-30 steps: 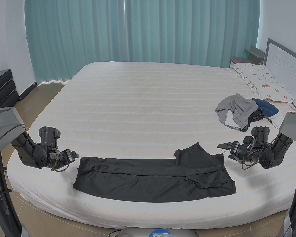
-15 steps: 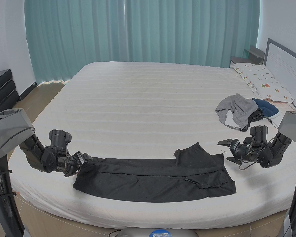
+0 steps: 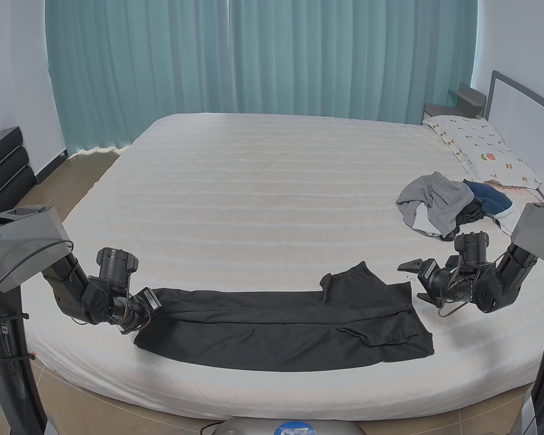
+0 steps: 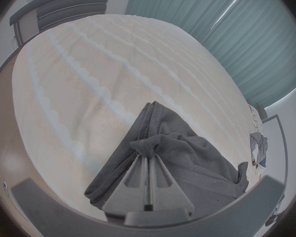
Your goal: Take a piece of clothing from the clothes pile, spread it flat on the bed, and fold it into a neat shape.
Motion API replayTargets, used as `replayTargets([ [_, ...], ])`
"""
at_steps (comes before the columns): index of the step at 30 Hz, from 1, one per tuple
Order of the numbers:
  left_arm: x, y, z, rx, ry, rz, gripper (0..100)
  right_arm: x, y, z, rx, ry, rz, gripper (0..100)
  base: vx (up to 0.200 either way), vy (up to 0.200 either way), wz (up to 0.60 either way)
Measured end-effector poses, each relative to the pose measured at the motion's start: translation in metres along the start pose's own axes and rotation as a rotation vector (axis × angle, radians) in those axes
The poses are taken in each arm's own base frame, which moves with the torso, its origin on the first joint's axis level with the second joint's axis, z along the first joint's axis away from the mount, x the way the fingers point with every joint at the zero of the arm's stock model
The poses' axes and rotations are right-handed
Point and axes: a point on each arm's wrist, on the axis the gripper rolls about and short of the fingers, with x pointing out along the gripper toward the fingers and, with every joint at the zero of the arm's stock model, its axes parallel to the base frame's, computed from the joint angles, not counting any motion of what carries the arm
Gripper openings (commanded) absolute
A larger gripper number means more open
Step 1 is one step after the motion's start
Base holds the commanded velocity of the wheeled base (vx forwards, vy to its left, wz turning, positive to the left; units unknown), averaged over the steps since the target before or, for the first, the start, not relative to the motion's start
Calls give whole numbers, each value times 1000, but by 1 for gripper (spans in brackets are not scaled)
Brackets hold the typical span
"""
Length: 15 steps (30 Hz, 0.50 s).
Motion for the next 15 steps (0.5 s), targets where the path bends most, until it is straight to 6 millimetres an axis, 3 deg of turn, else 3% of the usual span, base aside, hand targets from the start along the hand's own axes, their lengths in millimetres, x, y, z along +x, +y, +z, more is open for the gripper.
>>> replayTargets([
  [15, -15, 5, 2, -20, -73, -67, 0, -8, 10, -29, 82, 10, -71, 100, 0, 0, 0],
])
